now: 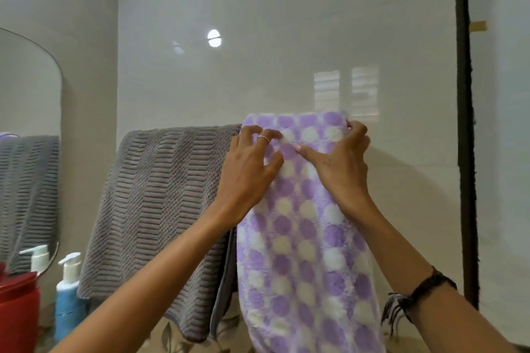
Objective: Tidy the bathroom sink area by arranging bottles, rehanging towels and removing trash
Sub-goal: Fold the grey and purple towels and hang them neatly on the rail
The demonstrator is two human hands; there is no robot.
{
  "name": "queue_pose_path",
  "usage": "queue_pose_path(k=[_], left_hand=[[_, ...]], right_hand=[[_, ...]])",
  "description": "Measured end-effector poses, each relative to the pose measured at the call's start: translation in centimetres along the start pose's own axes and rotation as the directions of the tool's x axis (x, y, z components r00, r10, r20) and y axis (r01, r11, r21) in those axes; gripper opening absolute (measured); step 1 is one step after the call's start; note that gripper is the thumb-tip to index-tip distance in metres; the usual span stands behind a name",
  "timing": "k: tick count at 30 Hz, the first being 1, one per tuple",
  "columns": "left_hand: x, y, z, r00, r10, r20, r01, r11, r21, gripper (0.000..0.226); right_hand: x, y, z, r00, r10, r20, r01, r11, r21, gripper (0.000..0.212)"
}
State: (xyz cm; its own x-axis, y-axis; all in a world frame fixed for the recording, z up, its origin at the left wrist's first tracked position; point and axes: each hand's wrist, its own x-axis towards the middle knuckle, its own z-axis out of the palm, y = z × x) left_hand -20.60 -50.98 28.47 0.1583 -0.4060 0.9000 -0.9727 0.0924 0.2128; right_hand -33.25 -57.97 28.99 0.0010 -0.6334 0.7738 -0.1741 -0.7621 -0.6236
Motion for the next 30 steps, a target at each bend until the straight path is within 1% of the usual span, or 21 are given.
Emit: queue_pose_path(k=[1, 3, 5, 7, 9, 11, 14, 16, 18, 20, 21, 22, 23, 24, 25, 26, 27, 28, 29, 30], left_hand=[[-0.2, 0.3, -0.1, 1.0, -0.021, 0.009, 0.021, 1.0, -0.001, 0.031], [-0.5, 1.2, -0.4, 0.998, -0.064, 0.024, 0.064, 0.998, 0.0, 0.032], [-0.9, 2.5, -0.5, 0.994, -0.103, 0.032, 0.104, 0.995, -0.013, 0.035], [-1.2, 4.0, -0.4, 0.992, -0.116, 0.041, 0.118, 0.992, -0.039, 0.04], [-1.2, 5.6, -0.1, 0.988, -0.132, 0.074, 0.138, 0.987, -0.084, 0.049], [-1.4, 7.2, 0.7, 0.973, -0.192, 0.129, 0.206, 0.973, -0.101, 0.066], [-1.8, 9.0, 2.4, 0.94, -0.299, 0.167, 0.307, 0.951, -0.025, 0.091], [-2.0, 9.7, 3.5, 0.941, -0.306, 0.141, 0.309, 0.951, 0.0, 0.098], [-2.2, 9.5, 3.9, 0.96, -0.267, 0.088, 0.269, 0.963, -0.022, 0.095], [-2.4, 8.8, 4.0, 0.977, -0.215, 0.01, 0.215, 0.975, -0.06, 0.085], [-2.6, 8.4, 3.9, 0.98, -0.199, -0.021, 0.197, 0.978, -0.075, 0.08], [-2.9, 8.0, 3.8, 0.98, -0.191, -0.055, 0.186, 0.979, -0.081, 0.076], [-3.2, 7.7, 3.8, 0.976, -0.203, -0.081, 0.196, 0.977, -0.084, 0.072], [-3.8, 7.3, 4.0, 0.972, -0.2, -0.122, 0.192, 0.979, -0.074, 0.069], [-4.5, 7.2, 4.1, 0.967, -0.202, -0.152, 0.196, 0.979, -0.058, 0.067], [-5.3, 7.0, 4.4, 0.961, -0.2, -0.191, 0.194, 0.98, -0.049, 0.066], [-6.4, 7.2, 4.5, 0.959, -0.203, -0.2, 0.198, 0.979, -0.044, 0.066], [-7.5, 7.3, 4.8, 0.955, -0.201, -0.218, 0.188, 0.979, -0.079, 0.066], [-9.1, 7.5, 5.0, 0.958, -0.202, -0.201, 0.182, 0.977, -0.116, 0.066], [-11.0, 7.6, 5.3, 0.964, -0.216, -0.157, 0.191, 0.968, -0.161, 0.065]], right_hand=[[-0.1, 0.2, 0.0, 0.999, 0.032, 0.019, -0.033, 0.997, 0.075, 0.085], [-0.7, 0.5, -0.1, 0.995, 0.08, 0.058, -0.089, 0.982, 0.169, 0.081], [-2.1, 0.7, -0.3, 0.989, 0.12, 0.09, -0.137, 0.967, 0.217, 0.077], [-3.9, 1.0, -0.9, 0.985, 0.136, 0.109, -0.159, 0.956, 0.248, 0.069], [-5.6, 1.4, -1.7, 0.98, 0.164, 0.114, -0.188, 0.95, 0.25, 0.059], [-7.6, 1.8, -2.6, 0.976, 0.187, 0.117, -0.21, 0.947, 0.241, 0.051], [-10.6, 2.5, -3.6, 0.983, 0.146, 0.109, -0.167, 0.963, 0.214, 0.046], [-11.6, 2.9, -3.9, 0.984, 0.136, 0.117, -0.157, 0.968, 0.196, 0.044], [-11.8, 3.6, -3.9, 0.98, 0.115, 0.164, -0.146, 0.971, 0.189, 0.041], [-11.8, 4.5, -3.8, 0.96, 0.069, 0.273, -0.112, 0.983, 0.146, 0.036], [-11.8, 5.1, -3.8, 0.937, 0.051, 0.344, -0.104, 0.985, 0.138, 0.031], [-11.8, 5.8, -3.8, 0.914, 0.037, 0.404, -0.112, 0.98, 0.163, 0.025], [-11.8, 6.1, -4.0, 0.892, 0.04, 0.45, -0.151, 0.965, 0.213, 0.021], [-11.6, 6.5, -4.3, 0.894, 0.051, 0.445, -0.196, 0.938, 0.286, 0.023], [-11.2, 6.6, -4.5, 0.916, 0.083, 0.394, -0.237, 0.902, 0.36, 0.025], [-10.6, 6.7, -4.6, 0.939, 0.117, 0.324, -0.253, 0.873, 0.417, 0.026], [-9.9, 6.4, -4.8, 0.953, 0.138, 0.271, -0.253, 0.856, 0.451, 0.024], [-9.2, 6.0, -5.0, 0.957, 0.139, 0.254, -0.249, 0.844, 0.475, 0.026], [-8.3, 5.3, -4.9, 0.95, 0.15, 0.274, -0.27, 0.836, 0.478, 0.035], [-7.5, 4.9, -4.7, 0.936, 0.15, 0.32, -0.3, 0.816, 0.495, 0.048]])
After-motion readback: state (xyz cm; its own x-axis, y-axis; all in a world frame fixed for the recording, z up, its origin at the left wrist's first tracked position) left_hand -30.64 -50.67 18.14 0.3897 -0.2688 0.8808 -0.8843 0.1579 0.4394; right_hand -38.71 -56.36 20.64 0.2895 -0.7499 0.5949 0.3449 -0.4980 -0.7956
